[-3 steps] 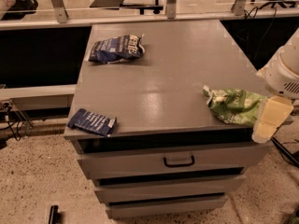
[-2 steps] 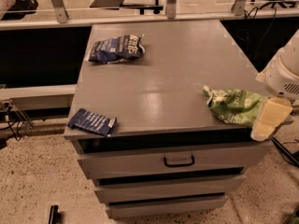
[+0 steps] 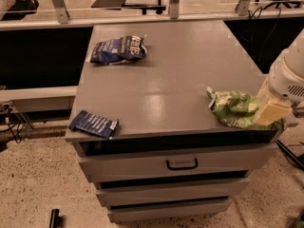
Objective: Move green jalapeno chip bag near rxbar blueberry
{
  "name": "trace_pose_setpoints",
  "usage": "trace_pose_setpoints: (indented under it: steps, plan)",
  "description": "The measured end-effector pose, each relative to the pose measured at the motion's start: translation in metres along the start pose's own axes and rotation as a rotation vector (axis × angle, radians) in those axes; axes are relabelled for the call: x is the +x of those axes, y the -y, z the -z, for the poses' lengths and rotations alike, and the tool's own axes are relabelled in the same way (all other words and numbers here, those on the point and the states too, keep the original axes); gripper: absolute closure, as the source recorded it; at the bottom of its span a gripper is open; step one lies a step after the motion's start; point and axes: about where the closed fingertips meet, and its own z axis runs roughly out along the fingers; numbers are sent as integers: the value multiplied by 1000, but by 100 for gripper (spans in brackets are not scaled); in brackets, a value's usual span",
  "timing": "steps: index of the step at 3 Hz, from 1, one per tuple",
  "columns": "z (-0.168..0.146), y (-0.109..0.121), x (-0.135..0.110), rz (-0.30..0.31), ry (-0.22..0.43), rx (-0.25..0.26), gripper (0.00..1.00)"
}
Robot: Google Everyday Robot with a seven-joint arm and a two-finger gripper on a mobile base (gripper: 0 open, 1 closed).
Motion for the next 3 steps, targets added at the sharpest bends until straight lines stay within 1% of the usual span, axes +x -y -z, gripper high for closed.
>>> trace_pose_setpoints:
  steps: [1,2,3]
  plan:
    - [-1,0,0,1,0,0,83]
    - [-1,-1,-1,2,0,-1,100]
    - [-1,-1,-1,2,0,-1,100]
